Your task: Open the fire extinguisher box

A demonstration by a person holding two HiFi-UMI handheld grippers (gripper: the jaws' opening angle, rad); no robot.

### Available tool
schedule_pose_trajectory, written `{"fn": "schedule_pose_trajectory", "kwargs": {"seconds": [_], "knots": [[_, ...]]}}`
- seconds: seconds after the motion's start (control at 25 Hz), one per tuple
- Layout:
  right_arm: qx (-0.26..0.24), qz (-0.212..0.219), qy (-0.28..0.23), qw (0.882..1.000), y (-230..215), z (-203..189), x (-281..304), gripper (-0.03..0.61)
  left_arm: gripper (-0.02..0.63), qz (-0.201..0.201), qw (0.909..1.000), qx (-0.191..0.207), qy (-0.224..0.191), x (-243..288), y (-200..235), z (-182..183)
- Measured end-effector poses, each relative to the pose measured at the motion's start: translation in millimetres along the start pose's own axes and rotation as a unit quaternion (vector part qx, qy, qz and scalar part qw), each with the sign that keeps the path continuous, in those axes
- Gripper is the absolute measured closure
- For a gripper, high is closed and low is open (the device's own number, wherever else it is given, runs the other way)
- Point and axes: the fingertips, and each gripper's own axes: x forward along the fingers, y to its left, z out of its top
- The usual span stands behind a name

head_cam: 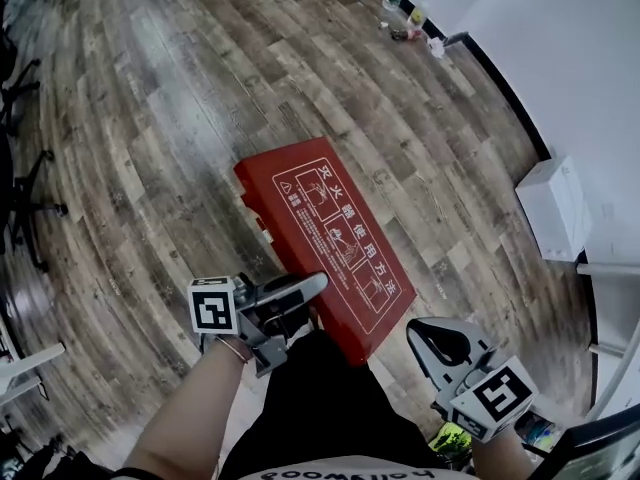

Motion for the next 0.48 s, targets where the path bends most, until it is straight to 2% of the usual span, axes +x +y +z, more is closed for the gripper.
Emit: {"fn": "schedule_pose_trajectory", "kwargs": {"seconds": [0.08, 0.16, 0.48], "knots": [[0.006, -0.009, -0.005, 1.0, 0.9, 1.0, -11.2, 0.569, 0.518, -0.015, 0.9992, -0.033, -0.013, 12.9, -12.7, 1.1], [0.012, -0.016, -0.01, 1.0, 1.1, 3.1, -21.8, 0.569, 0.517, -0.008, 0.9988, -0.045, -0.018, 24.6, -20.2, 3.3], [0.012, -0.052, -0.053, 0.997, -10.7, 27.8, -68.3, 0.569, 0.508, 0.079, 0.994, -0.071, -0.025, 69.0, -34.4, 9.2]]}}
